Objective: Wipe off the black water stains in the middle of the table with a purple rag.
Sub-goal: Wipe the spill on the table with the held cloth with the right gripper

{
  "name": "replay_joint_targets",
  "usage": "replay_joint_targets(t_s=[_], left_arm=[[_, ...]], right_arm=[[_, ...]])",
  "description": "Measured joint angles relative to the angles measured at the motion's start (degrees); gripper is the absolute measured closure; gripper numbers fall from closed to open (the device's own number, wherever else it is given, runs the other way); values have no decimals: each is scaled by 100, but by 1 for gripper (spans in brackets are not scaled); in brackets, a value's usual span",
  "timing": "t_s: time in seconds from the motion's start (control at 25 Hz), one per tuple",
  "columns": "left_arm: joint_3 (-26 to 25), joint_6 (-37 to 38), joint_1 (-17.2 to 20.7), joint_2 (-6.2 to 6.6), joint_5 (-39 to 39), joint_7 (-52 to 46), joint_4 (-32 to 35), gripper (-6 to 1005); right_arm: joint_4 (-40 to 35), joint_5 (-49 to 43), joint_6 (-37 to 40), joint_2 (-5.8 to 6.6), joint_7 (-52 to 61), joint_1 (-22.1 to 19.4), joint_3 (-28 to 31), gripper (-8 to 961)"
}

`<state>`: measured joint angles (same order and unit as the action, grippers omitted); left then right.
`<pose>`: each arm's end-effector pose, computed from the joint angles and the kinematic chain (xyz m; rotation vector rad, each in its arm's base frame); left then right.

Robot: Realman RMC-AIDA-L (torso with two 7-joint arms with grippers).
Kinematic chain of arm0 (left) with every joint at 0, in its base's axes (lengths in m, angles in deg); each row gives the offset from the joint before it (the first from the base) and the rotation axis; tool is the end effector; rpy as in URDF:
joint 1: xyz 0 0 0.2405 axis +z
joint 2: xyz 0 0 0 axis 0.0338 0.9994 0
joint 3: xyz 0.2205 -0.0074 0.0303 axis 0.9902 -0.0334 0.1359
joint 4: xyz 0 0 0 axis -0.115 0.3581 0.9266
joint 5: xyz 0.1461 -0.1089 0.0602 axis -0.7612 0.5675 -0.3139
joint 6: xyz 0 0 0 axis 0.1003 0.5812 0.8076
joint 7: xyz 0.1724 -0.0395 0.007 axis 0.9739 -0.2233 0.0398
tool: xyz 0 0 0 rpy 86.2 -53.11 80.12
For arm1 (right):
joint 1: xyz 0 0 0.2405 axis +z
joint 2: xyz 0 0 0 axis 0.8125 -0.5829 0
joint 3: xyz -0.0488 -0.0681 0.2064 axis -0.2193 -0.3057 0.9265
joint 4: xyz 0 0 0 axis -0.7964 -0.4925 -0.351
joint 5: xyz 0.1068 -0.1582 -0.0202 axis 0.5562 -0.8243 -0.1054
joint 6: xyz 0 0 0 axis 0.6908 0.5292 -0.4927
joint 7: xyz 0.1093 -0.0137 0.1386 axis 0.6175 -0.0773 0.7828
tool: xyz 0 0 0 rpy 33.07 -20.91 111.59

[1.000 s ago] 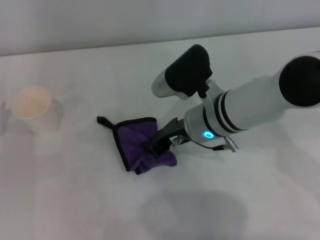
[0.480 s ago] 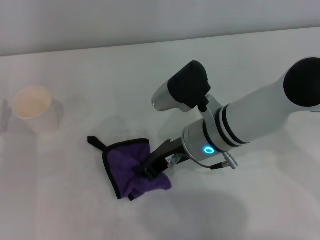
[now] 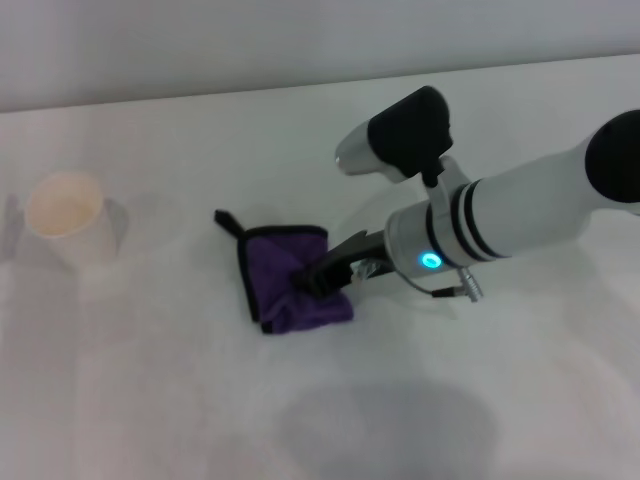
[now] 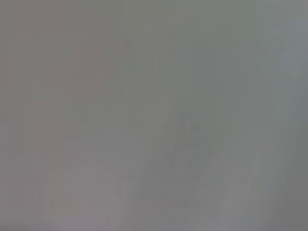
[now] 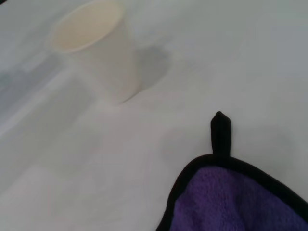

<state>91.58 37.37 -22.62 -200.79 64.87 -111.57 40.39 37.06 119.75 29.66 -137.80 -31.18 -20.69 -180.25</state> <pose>-0.3253 0.3298 0.0214 -1.4465 -0.8260 -0.7610 0.1826 0.3273 -0.1248 -2.5847 1.1049 0.0074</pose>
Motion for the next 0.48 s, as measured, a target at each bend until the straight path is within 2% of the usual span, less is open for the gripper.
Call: replay_joint_targets(t_s=[0.16, 0.28, 0.36, 0.48], left_arm=[[-1, 0, -29, 4, 0, 0, -3, 107], [1, 0, -46, 11, -2, -1, -10, 107], [9, 0, -55, 12, -2, 0, -11, 107], [22, 0, -71, 12, -1, 0, -36, 107]], right_arm=[[173, -11, 74, 10, -222, -55, 528, 872], [181, 3, 69, 4, -261, -80, 628, 873], [162, 26, 54, -13, -272, -87, 592, 873], [138, 252, 57, -48, -274, -34, 187, 873]])
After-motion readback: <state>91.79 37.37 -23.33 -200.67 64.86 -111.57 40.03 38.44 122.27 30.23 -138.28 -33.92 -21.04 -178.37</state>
